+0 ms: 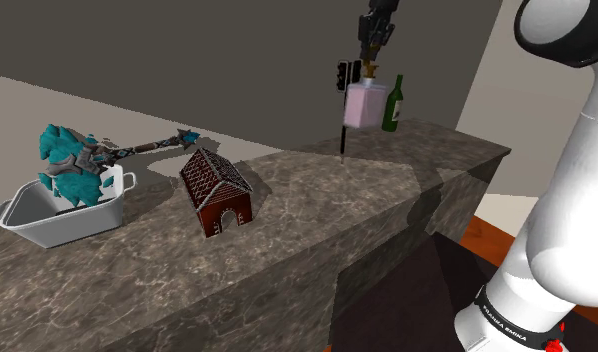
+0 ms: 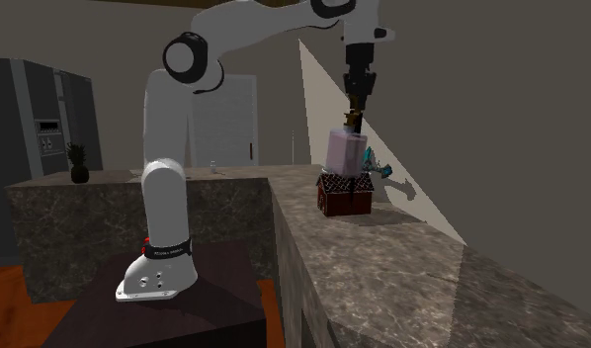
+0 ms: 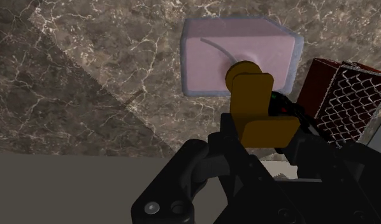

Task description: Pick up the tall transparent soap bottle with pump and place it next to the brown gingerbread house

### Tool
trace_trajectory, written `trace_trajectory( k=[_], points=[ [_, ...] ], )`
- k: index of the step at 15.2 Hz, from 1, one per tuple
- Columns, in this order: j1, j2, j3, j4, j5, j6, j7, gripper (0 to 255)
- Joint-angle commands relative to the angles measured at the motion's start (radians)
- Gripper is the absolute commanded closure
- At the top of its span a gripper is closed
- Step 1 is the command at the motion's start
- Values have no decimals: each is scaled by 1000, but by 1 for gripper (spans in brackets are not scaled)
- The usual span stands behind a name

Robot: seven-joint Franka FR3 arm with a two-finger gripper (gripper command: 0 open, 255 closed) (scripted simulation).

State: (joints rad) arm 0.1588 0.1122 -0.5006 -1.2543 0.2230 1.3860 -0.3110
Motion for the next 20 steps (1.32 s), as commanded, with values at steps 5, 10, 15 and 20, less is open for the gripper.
trace_trajectory(
  k=[5, 10, 15, 20],
  points=[
    [74, 33, 58, 59, 3, -4, 139, 255],
    [127, 93, 99, 149, 17, -18, 247, 255],
    [164, 201, 134, 314, 45, -62, 350, 255],
    [175, 346, 165, 538, 82, -129, 443, 255]
  ],
)
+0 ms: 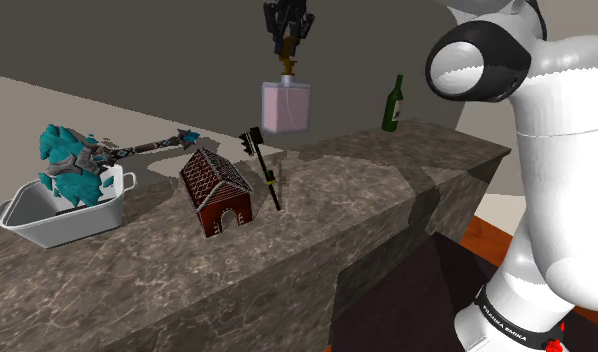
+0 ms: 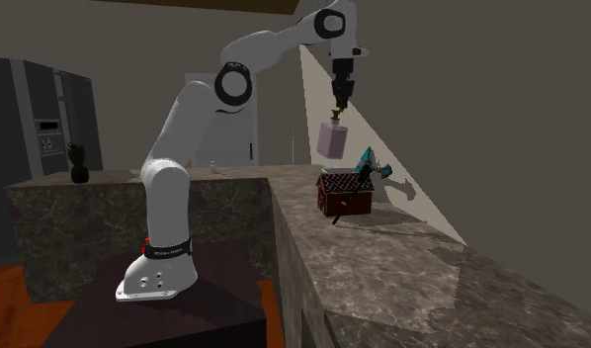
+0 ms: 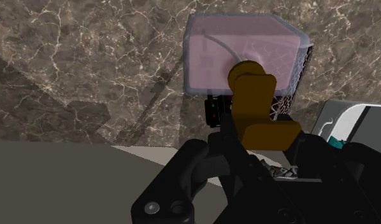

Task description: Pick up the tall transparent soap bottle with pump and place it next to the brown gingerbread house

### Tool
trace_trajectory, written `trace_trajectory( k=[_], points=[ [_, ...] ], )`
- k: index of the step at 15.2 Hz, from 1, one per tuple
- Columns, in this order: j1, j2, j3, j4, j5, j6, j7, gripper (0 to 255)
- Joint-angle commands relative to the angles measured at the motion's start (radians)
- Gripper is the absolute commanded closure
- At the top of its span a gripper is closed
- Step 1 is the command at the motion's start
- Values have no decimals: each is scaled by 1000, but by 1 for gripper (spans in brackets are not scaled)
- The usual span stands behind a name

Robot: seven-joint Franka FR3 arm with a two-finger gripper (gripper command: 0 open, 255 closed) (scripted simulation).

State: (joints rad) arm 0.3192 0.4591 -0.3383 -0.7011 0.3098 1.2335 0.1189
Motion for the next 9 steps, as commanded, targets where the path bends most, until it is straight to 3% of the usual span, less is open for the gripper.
trace_trajectory(
  k=[1, 9],
  points=[
    [33, -32, -4, -85, -16, 60, 7, 255],
    [101, -163, -10, -406, -71, 252, -11, 255]
  ],
)
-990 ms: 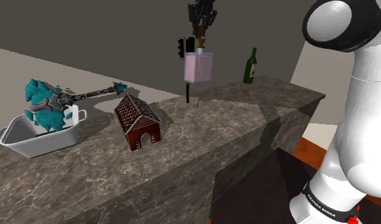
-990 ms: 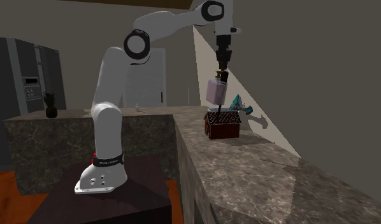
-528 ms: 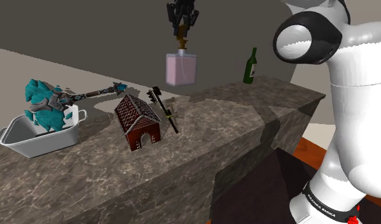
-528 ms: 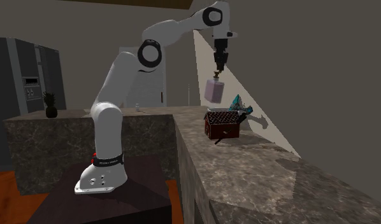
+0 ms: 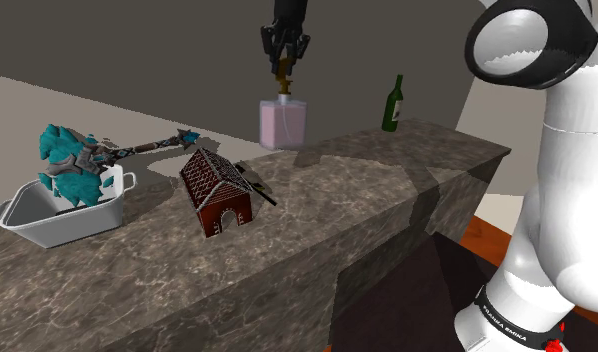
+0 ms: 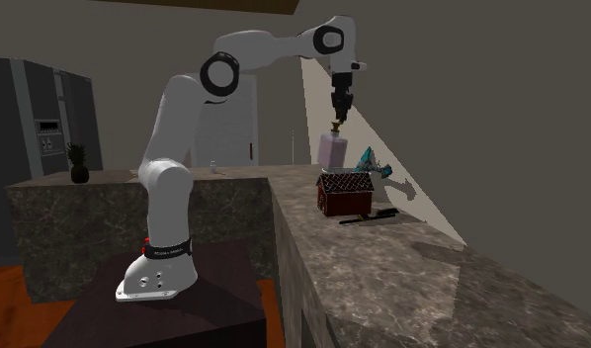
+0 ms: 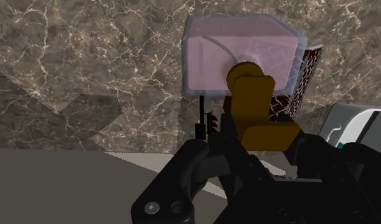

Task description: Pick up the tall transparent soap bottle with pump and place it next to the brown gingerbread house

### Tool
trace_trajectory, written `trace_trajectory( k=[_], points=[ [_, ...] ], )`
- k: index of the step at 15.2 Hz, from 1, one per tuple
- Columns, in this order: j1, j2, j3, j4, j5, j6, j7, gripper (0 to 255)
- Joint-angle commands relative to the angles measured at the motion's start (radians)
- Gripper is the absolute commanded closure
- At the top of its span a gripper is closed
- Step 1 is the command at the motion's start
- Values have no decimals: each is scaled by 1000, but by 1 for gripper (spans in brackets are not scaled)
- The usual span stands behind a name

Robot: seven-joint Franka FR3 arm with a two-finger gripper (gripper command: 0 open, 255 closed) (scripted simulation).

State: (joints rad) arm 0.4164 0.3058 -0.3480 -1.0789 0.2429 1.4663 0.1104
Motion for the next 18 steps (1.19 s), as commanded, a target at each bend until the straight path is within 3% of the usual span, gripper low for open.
trace_trajectory(
  k=[1, 18],
  points=[
    [9, -20, 0, -57, -8, 39, -4, 255],
    [49, -109, 6, -413, -38, 309, -25, 255]
  ],
)
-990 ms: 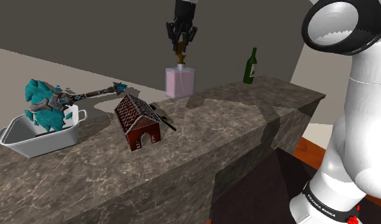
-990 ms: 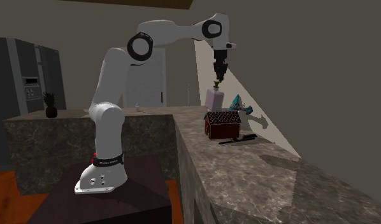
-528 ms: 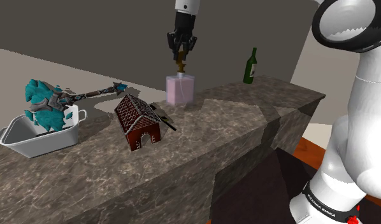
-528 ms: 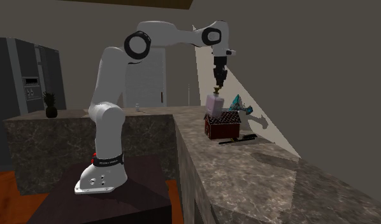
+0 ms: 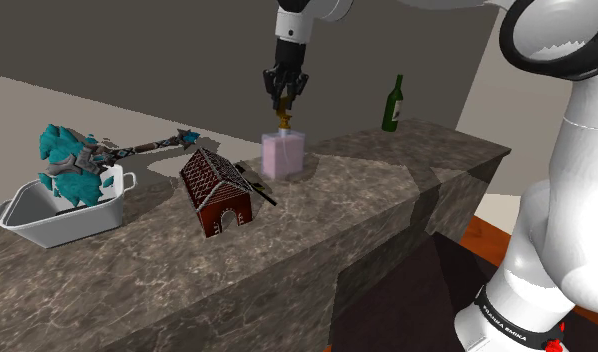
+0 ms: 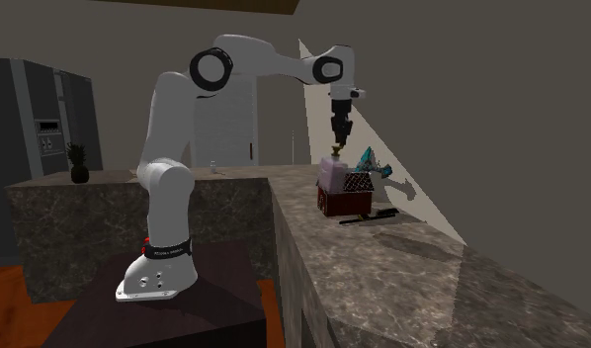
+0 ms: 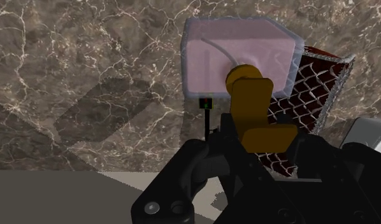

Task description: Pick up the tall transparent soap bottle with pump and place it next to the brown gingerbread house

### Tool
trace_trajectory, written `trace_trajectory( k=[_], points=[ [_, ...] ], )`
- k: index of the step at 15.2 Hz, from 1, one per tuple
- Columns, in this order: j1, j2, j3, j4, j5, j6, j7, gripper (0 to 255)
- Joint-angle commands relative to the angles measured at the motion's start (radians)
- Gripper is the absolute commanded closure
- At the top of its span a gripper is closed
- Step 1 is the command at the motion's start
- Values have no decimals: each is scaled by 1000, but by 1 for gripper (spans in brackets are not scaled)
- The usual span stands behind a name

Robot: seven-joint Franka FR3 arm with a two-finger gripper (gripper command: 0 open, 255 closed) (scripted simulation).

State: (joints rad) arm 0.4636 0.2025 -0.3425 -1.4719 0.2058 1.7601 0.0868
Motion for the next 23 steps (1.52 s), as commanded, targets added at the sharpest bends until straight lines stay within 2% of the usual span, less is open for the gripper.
trace_trajectory(
  k=[1, 23],
  points=[
    [3, -7, 1, -35, -1, 30, -3, 255],
    [11, 16, 11, -301, 26, 313, -50, 255]
  ],
)
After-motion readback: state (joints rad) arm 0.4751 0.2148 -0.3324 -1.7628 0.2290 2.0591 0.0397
